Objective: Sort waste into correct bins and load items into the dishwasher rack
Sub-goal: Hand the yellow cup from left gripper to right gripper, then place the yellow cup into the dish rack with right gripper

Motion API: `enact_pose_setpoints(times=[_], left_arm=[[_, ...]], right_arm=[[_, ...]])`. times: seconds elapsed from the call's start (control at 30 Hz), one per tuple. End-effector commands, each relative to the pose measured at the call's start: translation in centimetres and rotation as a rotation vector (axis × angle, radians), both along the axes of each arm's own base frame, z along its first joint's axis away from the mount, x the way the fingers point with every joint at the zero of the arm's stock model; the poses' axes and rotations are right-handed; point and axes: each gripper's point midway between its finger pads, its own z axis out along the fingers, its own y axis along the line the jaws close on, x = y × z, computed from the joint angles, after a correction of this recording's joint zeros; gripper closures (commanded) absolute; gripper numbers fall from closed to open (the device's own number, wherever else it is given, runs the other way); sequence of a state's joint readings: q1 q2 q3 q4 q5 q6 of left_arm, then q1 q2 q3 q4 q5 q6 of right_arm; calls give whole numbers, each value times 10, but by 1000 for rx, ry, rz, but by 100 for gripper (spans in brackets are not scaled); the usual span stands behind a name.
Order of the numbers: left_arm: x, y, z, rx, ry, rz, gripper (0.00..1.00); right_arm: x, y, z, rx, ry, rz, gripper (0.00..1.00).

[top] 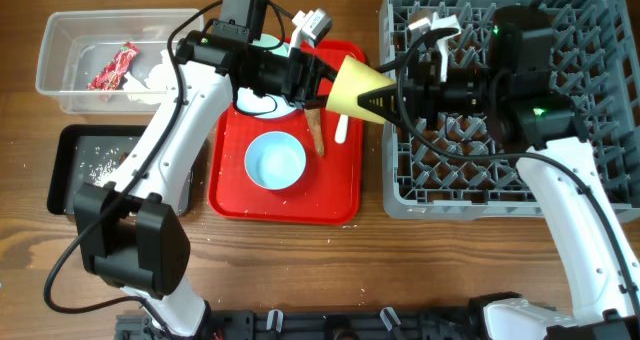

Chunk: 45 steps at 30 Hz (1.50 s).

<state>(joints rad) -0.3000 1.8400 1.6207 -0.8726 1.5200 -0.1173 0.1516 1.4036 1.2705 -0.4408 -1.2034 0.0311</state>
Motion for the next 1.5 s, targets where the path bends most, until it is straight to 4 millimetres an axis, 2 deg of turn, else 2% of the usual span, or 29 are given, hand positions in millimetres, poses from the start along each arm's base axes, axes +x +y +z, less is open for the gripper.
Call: enact_pose_setpoints(times=[0.0, 0.13, 0.17, 0.23, 0.27, 0.4, 0.43, 0.47, 0.53, 0.57, 0.63, 0.8, 0.87, 0.93, 1.1, 1.13, 1.17, 1.27, 1.33, 1.4, 1.47], left_arm=[[-4, 5, 19, -57, -25, -17, 69], [-4, 5, 19, -58, -29, -16, 68], [-4, 5, 19, -59, -32, -16, 73], [-5, 3, 19, -59, -33, -21, 92], [-5, 3, 19, -59, -33, -23, 96], [-8, 0, 19, -60, -32, -33, 96], [-6, 2, 19, -60, -32, -25, 96], [-3, 6, 20, -61, -31, -14, 96], [9, 20, 20, -52, 1, 31, 96], [11, 23, 20, -51, 4, 41, 96], [12, 24, 20, -47, 18, 43, 96], [6, 16, 20, -47, 18, 21, 96], [6, 16, 20, -47, 19, 20, 96], [4, 15, 20, -47, 18, 15, 96], [4, 14, 20, -47, 17, 12, 96], [4, 14, 20, -47, 18, 12, 96], [4, 14, 20, -47, 18, 12, 96], [4, 14, 20, -47, 18, 12, 91], [5, 15, 20, -47, 18, 16, 80], [7, 17, 20, -47, 19, 23, 69], [10, 21, 20, -47, 19, 35, 62]], right_arm=[[16, -17, -10, -15, 52, -79, 53], [30, -47, -12, -8, 104, -174, 53], [31, -49, -12, -7, 108, -181, 53], [29, -46, -13, -8, 110, -173, 53], [28, -44, -13, -9, 108, -165, 53], [27, -38, -14, -21, 103, -160, 52], [29, -40, -16, -27, 102, -172, 46], [30, -42, -16, -27, 102, -176, 36], [30, -43, -17, -29, 101, -178, 4], [31, -42, -18, -31, 94, -173, 1], [31, -39, -21, -23, 98, -148, 0], [22, -16, -13, 76, 44, 39, 1], [17, -8, -6, 98, 3, 92, 5], [14, -5, -2, 109, -18, 117, 13], [11, -4, -1, 119, -18, 134, 45], [11, -4, -1, 119, -17, 134, 50], [11, -4, -1, 119, -16, 134, 50], [11, -5, -2, 118, -9, 132, 51], [16, -11, -4, 110, -2, 100, 51], [28, -26, -10, 91, 28, 26, 51], [43, -48, -22, 51, 81, -91, 51]])
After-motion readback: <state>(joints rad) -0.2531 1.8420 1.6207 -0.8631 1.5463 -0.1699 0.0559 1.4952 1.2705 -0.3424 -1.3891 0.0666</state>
